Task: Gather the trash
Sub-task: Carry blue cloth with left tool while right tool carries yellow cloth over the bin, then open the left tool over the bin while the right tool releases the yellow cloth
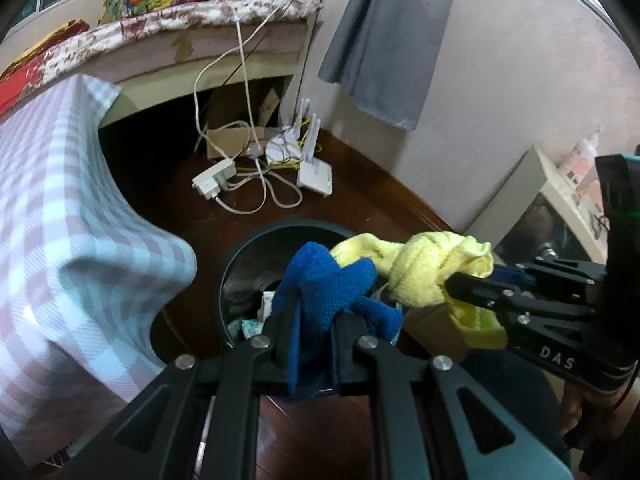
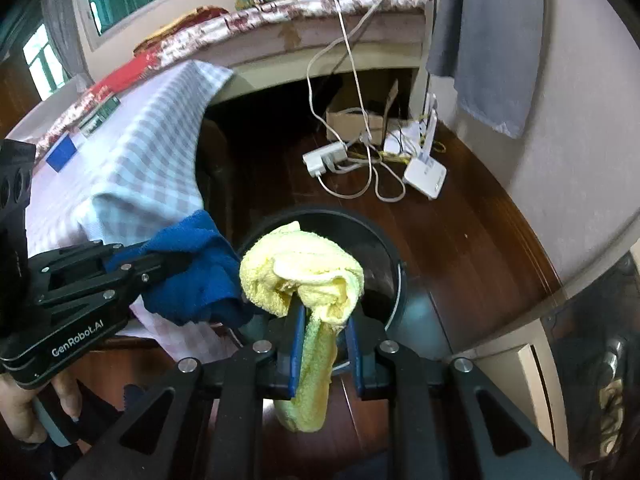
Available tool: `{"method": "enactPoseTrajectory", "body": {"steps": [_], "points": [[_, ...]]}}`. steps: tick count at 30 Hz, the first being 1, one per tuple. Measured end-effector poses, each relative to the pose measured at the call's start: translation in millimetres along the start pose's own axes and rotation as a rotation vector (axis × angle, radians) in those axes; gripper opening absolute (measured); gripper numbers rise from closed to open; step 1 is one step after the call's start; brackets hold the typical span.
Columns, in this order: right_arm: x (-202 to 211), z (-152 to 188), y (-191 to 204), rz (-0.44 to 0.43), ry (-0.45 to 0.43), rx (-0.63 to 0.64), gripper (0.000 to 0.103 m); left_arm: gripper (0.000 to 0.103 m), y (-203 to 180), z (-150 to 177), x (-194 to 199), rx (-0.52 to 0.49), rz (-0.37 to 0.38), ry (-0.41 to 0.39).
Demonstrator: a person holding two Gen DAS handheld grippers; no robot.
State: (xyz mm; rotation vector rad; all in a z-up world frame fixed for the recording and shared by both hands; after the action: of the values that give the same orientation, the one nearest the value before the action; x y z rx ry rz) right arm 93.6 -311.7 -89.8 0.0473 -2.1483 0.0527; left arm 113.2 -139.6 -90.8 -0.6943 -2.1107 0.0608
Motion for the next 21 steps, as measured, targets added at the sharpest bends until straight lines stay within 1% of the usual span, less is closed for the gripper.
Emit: {"method": "enactPoseTrajectory", "body": {"steps": [4, 10, 15, 18, 20, 21], "points": [[-15, 5, -4, 0.001, 0.033, -0.004, 0.021, 0.013, 3, 6, -15, -0.006, -0.037, 0.023], [-41, 5, -2, -0.015, 0.082, 0.009, 0.021, 0.013, 14, 10, -31, 0.043, -0.037, 0.049], [-62, 2, 5, -0.026, 0.111, 0.031, 0.021, 0.013, 21, 13, -45, 0.05, -0.056, 0.081], [-74, 1, 10, -0.025, 0.127, 0.049, 0.021, 0.014, 27, 17, -50, 0.061, -0.052, 0.092], [-85, 3, 14, -0.038, 0.146, 0.06, 0.022, 0.017, 31, 19, -55, 0.078, -0.043, 0.089], [-92, 6, 15, -0.043, 0.159, 0.07, 0.025, 0.025, 33, 21, -57, 0.086, -0.048, 0.086]]}}
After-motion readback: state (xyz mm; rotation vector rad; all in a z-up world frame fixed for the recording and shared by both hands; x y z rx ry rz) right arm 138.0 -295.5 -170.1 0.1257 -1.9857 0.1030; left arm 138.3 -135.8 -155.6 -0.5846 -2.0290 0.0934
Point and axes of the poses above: each gripper's, at about its wrist camera, not at the fingertips, and x roughly against the way its jaws point, y to its left, z to its underside, the point moved 2 cm from there along -x, roughly the way its jaws point, and after that the axes turned 7 degrees about z, right-handed, at the moved point
